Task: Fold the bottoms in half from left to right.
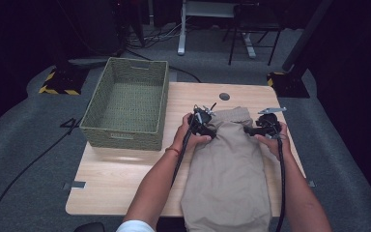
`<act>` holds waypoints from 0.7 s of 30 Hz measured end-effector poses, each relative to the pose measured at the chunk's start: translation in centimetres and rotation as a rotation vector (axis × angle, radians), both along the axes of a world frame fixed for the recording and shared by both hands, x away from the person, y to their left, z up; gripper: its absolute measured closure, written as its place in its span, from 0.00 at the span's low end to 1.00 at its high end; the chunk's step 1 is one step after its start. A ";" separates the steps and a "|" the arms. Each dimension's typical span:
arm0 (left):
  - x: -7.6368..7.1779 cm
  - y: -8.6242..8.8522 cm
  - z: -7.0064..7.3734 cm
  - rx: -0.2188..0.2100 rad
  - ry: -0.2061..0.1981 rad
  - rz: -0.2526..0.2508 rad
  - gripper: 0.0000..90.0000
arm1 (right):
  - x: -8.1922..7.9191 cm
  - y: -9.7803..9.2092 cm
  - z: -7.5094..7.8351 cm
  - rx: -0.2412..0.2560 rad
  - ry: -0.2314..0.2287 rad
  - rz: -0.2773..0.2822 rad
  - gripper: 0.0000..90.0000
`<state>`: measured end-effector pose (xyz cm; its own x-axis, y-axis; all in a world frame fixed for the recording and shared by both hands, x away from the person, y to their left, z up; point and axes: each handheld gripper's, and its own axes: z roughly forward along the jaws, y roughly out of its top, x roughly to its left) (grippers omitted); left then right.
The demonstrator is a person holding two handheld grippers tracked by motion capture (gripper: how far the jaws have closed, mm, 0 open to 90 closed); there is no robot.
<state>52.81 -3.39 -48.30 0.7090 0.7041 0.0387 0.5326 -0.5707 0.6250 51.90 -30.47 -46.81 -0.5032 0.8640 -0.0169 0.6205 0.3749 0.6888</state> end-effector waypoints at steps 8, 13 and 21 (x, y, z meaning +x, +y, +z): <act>0.3 0.2 -0.9 -0.032 0.046 0.003 0.21 | 0.7 0.3 -1.3 -0.002 0.053 -0.020 0.36; 0.3 0.3 -1.0 -0.050 0.055 -0.007 0.21 | 0.9 0.4 -2.1 -0.012 0.070 -0.034 0.34; -0.2 0.0 -0.5 -0.055 0.072 -0.112 0.51 | 0.5 1.1 -1.7 -0.015 0.086 0.033 0.64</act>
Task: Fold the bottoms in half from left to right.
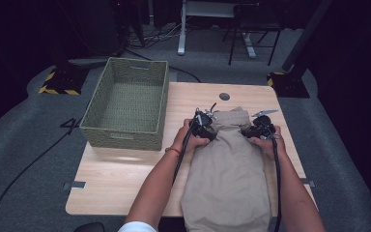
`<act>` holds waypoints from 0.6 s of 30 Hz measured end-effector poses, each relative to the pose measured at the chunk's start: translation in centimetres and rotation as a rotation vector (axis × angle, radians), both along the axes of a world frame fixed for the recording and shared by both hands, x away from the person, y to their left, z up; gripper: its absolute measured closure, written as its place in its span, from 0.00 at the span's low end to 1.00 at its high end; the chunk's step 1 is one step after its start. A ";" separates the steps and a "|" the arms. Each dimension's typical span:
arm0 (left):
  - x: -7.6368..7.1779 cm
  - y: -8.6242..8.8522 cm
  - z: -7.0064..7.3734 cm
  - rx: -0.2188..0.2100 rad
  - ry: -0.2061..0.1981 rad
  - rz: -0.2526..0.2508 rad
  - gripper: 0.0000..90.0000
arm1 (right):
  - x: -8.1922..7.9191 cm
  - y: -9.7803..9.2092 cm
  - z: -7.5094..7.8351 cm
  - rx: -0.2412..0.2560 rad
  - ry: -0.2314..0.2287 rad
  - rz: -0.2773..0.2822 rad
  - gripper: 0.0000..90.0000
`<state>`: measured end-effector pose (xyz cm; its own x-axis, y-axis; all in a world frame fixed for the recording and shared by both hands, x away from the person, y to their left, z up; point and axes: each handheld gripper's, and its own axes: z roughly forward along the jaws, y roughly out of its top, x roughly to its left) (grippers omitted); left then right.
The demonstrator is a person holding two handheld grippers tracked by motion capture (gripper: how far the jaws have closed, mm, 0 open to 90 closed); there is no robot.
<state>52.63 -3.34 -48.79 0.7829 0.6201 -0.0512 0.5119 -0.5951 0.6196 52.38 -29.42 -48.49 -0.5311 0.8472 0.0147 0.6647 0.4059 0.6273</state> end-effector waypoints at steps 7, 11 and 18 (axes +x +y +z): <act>-0.1 0.0 0.2 0.019 -0.004 -0.034 0.83 | -0.1 0.5 0.2 0.005 0.020 0.024 0.90; -0.2 -0.3 0.4 0.042 -0.008 -0.043 0.89 | -0.1 0.4 0.2 0.013 0.021 0.030 0.93; -0.1 -0.4 0.4 0.060 -0.040 -0.023 0.95 | 0.0 0.4 0.2 -0.005 0.004 0.024 0.96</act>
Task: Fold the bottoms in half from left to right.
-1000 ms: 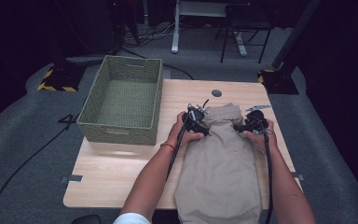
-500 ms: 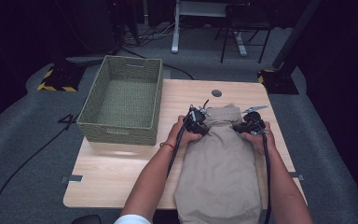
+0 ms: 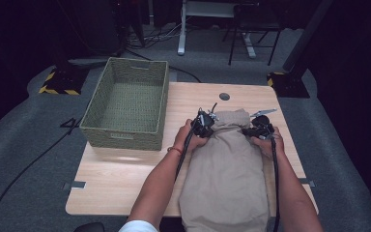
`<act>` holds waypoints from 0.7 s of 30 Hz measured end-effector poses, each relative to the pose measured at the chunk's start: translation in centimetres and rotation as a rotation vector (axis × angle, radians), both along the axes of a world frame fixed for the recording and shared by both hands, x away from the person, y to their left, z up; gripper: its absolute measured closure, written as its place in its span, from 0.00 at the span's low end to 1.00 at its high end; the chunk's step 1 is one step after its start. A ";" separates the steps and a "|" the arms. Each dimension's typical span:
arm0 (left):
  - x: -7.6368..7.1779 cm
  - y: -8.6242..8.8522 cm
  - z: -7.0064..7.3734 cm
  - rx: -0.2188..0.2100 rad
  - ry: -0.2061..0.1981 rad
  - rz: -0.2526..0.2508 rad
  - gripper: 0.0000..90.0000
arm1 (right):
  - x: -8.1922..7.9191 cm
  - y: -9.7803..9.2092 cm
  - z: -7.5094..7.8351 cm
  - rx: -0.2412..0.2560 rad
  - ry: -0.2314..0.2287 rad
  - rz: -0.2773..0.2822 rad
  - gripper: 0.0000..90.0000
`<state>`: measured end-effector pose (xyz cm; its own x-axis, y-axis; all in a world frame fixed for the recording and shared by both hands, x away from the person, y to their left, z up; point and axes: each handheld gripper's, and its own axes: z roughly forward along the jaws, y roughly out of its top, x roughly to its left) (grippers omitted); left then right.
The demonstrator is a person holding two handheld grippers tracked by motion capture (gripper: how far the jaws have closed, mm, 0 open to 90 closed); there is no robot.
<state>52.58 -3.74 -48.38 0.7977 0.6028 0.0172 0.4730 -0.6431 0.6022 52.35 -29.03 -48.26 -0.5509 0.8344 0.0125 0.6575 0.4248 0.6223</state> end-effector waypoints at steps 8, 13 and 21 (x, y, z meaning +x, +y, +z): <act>0.2 -0.1 1.0 0.013 -0.079 0.043 0.97 | 0.1 -0.4 1.0 0.013 -0.070 -0.015 0.97; 0.4 -0.1 3.0 -0.001 -0.134 0.085 0.97 | 0.5 -0.5 3.0 0.039 -0.125 -0.029 0.97; 0.9 0.1 7.2 -0.051 -0.261 0.151 0.97 | 0.9 -0.5 7.3 0.087 -0.240 -0.038 0.97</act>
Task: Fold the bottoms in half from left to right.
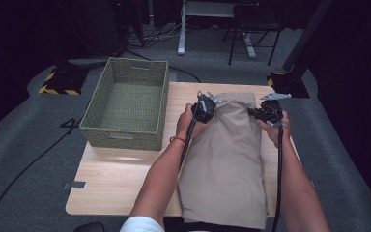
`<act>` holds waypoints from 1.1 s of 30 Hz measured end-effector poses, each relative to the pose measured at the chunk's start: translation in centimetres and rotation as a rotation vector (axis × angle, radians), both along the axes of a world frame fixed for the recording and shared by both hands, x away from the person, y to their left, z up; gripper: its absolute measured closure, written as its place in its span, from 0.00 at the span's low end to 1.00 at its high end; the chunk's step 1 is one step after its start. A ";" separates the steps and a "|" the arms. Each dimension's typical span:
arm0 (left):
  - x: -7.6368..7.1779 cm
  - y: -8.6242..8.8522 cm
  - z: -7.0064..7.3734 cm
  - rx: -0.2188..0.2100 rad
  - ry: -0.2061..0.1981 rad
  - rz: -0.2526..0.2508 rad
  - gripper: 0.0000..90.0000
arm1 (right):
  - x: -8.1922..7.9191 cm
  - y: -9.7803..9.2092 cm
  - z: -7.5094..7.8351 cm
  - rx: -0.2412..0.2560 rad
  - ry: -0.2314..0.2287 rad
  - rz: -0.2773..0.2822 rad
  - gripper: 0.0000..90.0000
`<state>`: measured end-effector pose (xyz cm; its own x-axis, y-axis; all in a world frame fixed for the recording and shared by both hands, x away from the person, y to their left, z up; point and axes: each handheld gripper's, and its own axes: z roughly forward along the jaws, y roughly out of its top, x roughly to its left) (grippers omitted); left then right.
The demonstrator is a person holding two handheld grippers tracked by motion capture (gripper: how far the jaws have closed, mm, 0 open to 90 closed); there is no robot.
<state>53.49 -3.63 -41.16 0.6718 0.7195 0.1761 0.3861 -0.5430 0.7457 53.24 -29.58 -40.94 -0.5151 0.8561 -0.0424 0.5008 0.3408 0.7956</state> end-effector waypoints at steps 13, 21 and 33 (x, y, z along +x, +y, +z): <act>-6.6 2.6 3.9 -0.058 -0.231 -0.078 0.97 | -5.6 -0.4 4.6 0.067 -0.216 0.149 0.97; -12.3 5.1 0.8 -0.021 -0.236 -0.236 0.97 | -11.4 -0.9 2.2 0.133 -0.251 0.330 0.96; -18.5 6.8 -6.1 0.079 -0.050 -0.431 0.94 | -18.7 -1.0 -4.8 0.062 -0.125 0.535 0.94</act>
<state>34.98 3.14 -47.29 0.8970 0.3581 0.2593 0.0762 -0.7030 0.7071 34.57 -30.61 -45.70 -0.8732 0.4792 -0.0889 0.1712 0.4722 0.8647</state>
